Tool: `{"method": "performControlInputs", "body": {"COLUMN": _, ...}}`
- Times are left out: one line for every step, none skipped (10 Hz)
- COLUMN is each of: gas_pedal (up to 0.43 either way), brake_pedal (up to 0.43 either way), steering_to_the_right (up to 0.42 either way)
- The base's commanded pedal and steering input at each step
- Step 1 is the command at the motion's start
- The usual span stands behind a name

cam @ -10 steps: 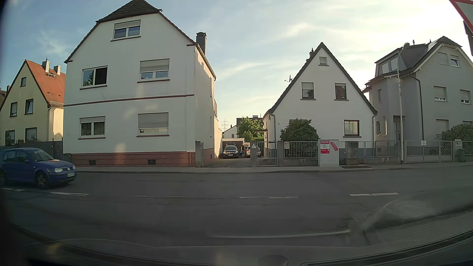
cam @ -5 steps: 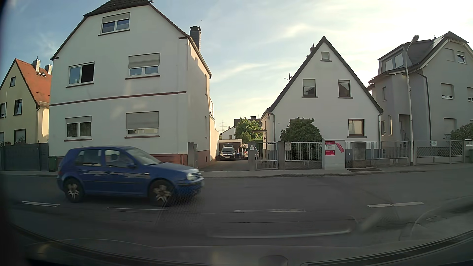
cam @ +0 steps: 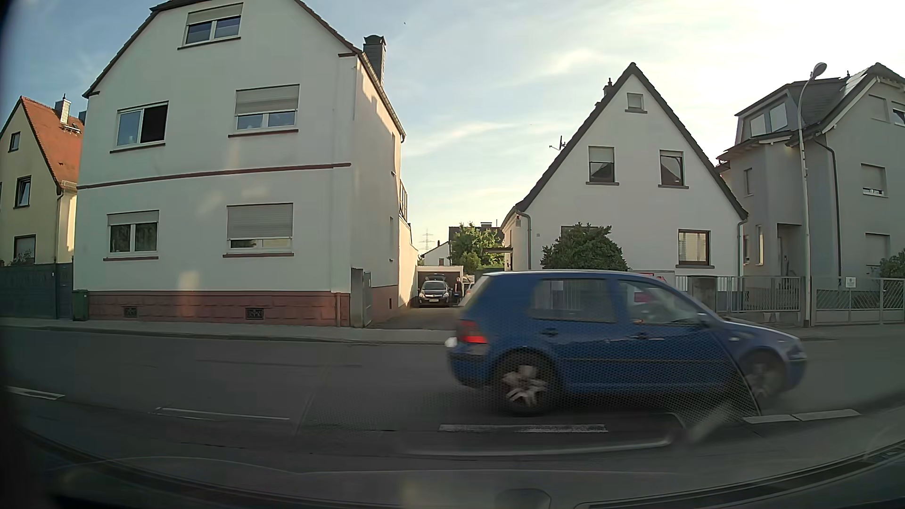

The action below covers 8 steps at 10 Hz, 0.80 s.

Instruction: Follow the waypoints while adhering to traffic rules and regulations

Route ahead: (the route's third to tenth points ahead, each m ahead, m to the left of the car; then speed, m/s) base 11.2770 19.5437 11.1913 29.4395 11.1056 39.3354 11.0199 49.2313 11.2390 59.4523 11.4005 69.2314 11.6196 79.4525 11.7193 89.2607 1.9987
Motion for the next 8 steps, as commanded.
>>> {"method": "performControlInputs", "body": {"gas_pedal": 0.000, "brake_pedal": 0.232, "steering_to_the_right": 0.007}}
{"method": "performControlInputs", "body": {"gas_pedal": 0.000, "brake_pedal": 0.238, "steering_to_the_right": 0.001}}
{"method": "performControlInputs", "body": {"gas_pedal": 0.000, "brake_pedal": 0.238, "steering_to_the_right": -0.011}}
{"method": "performControlInputs", "body": {"gas_pedal": 0.000, "brake_pedal": 0.238, "steering_to_the_right": -0.019}}
{"method": "performControlInputs", "body": {"gas_pedal": 0.000, "brake_pedal": 0.232, "steering_to_the_right": -0.018}}
{"method": "performControlInputs", "body": {"gas_pedal": 0.000, "brake_pedal": 0.226, "steering_to_the_right": -0.014}}
{"method": "performControlInputs", "body": {"gas_pedal": 0.000, "brake_pedal": 0.213, "steering_to_the_right": -0.013}}
{"method": "performControlInputs", "body": {"gas_pedal": 0.000, "brake_pedal": 0.207, "steering_to_the_right": -0.013}}
